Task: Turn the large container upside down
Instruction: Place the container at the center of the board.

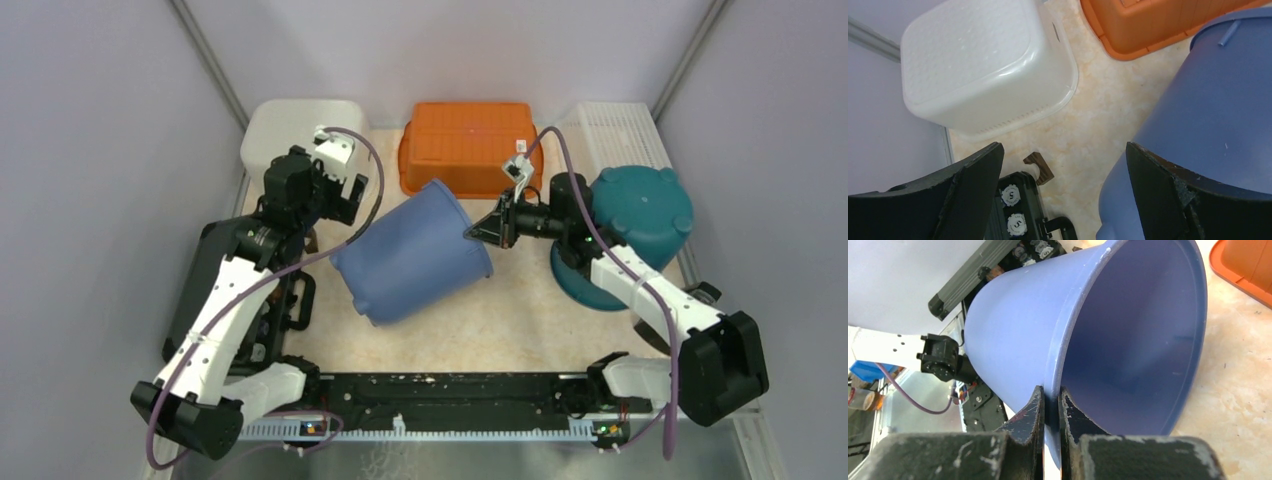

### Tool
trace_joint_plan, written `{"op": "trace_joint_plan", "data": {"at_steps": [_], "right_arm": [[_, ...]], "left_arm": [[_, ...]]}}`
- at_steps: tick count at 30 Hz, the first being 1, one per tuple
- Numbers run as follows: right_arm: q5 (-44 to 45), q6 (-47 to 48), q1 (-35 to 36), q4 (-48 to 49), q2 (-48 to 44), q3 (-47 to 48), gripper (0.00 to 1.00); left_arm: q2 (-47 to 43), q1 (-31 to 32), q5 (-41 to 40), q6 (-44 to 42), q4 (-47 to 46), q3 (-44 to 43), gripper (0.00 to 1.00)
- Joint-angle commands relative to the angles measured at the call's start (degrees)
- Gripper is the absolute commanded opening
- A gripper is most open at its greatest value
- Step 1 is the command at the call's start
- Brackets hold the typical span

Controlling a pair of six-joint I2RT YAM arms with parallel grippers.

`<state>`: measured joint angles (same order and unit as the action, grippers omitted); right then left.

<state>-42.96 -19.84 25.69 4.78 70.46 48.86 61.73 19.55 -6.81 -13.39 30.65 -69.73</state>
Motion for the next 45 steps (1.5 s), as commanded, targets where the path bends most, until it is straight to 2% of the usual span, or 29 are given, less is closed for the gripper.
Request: {"op": "trace_joint_plan", "data": {"at_steps": [1, 4, 7, 10, 21, 26, 45], "right_arm": [[2.8, 7.7, -0.2, -4.1, -1.6, 1.9, 0.0], [3.6, 9.6, -0.1, -4.6, -1.8, 2.4, 0.03], [5.3, 13.2, 1.0, -7.1, -2.0, 3.3, 0.18], [7.4, 16.0, 2.5, -7.3, -2.3, 3.5, 0.28], [16.0, 25.8, 7.8, -7.8, -0.1, 7.8, 0.45], [18.6, 26.3, 8.3, -7.5, 0.9, 9.1, 0.48], [28.2, 28.9, 11.3, -7.6, 6.4, 15.0, 0.45]], "left_arm": [[-1.5, -0.2, 2.6, -2.6, -0.8, 1.7, 0.99], [-2.0, -0.3, 4.1, -3.9, -0.4, 2.5, 0.99], [-2.7, -0.2, 4.4, -4.9, -0.3, 3.9, 0.99], [-3.4, -0.2, 4.2, -5.7, 0.0, 4.7, 0.99], [-5.7, -0.2, 3.9, -6.7, 1.3, 7.4, 0.99], [-5.9, -0.2, 3.9, -6.8, 1.3, 8.6, 0.99], [-4.1, -0.2, 10.3, -7.0, -0.1, 11.6, 0.99]]}}
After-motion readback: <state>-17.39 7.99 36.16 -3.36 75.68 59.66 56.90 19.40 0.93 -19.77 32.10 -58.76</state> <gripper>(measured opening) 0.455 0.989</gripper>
